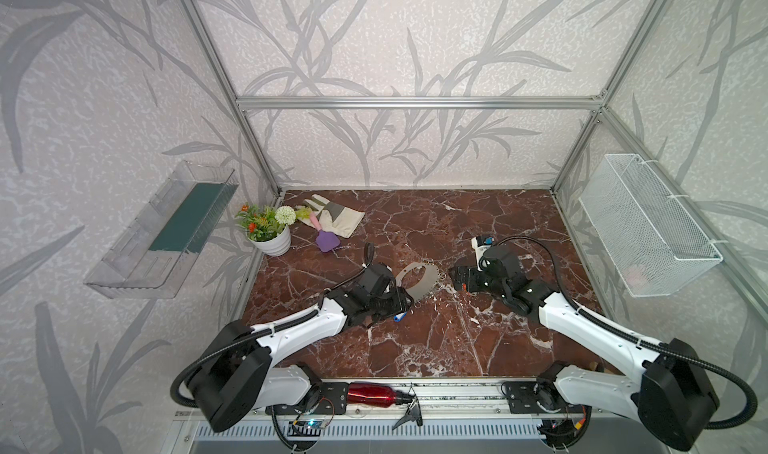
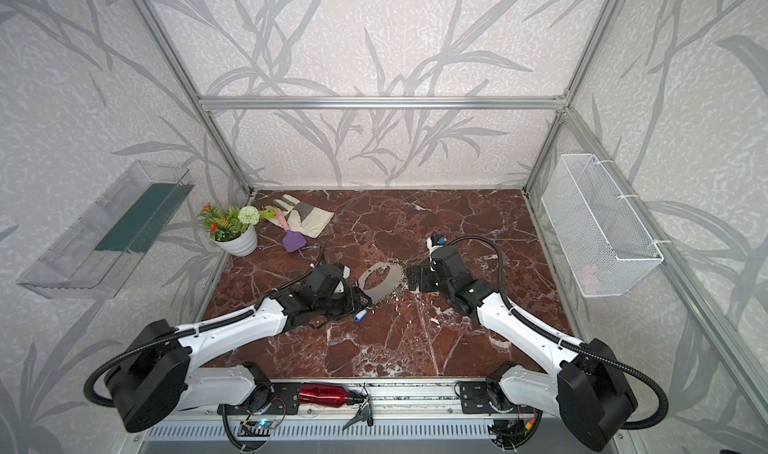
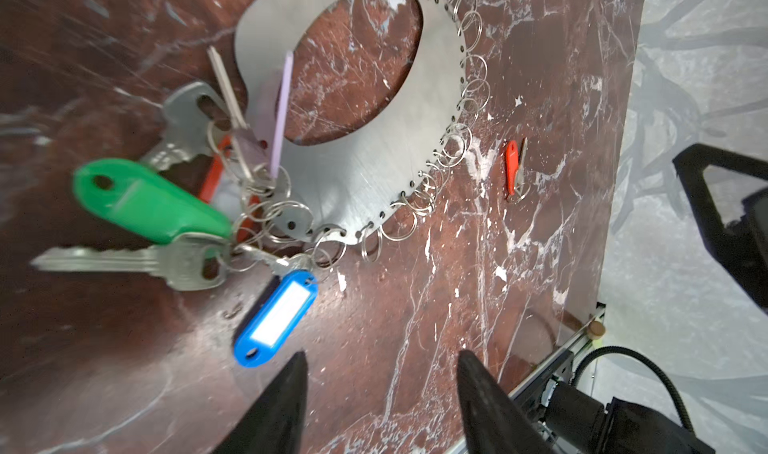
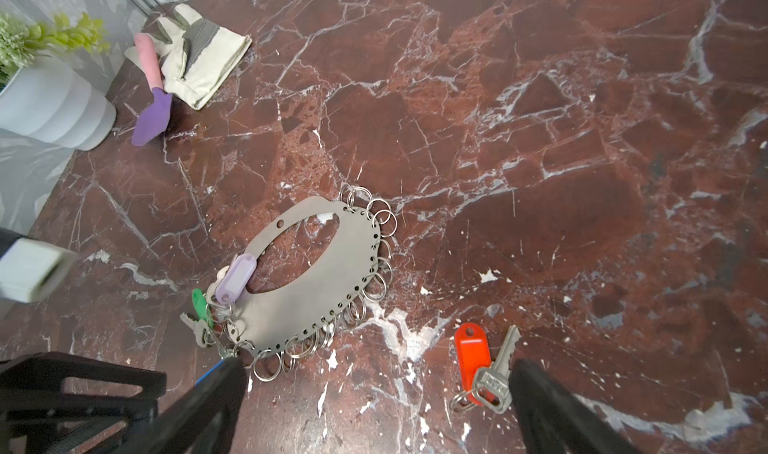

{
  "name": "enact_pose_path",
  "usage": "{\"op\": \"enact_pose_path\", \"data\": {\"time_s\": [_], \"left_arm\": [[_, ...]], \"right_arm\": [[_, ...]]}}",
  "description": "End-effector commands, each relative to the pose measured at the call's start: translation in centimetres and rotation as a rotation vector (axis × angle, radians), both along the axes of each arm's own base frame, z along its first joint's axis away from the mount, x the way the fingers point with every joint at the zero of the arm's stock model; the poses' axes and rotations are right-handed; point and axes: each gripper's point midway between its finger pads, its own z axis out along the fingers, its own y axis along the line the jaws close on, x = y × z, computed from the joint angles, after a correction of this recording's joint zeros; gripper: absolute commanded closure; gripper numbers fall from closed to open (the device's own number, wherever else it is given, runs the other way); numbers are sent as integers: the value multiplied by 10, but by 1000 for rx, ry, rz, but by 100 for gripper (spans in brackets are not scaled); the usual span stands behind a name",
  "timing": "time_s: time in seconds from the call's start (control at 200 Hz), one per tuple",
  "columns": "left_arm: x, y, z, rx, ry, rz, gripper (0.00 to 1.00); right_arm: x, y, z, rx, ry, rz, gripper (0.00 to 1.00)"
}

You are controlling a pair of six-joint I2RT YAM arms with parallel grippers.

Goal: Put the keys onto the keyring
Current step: 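Reach both grippers toward the metal keyring plate in the table center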

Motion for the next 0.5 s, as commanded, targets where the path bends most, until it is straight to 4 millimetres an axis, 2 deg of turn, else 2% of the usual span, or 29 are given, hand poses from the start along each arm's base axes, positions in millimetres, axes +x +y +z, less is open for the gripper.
{"op": "enact_pose_path", "data": {"time_s": [0.0,0.145,0.26,0.315,0.4,0.495], "left_arm": [[10,-23,2,-98,25,36,48],[15,-37,-4,-88,37,28,52],[17,-35,-14,-81,60,68,56],[20,-34,-10,-84,48,74,57],[24,-31,5,-97,10,70,56],[33,-11,19,-116,-8,116,56]], "right_arm": [[-9,-7,0,-10,-8,5,1],[-13,-9,3,-5,-12,5,1],[-17,-7,3,2,-18,32,1],[-19,-5,-1,-1,-16,47,1],[-24,3,-9,-39,-27,93,1],[-35,23,-17,-153,-62,172,1]]}}
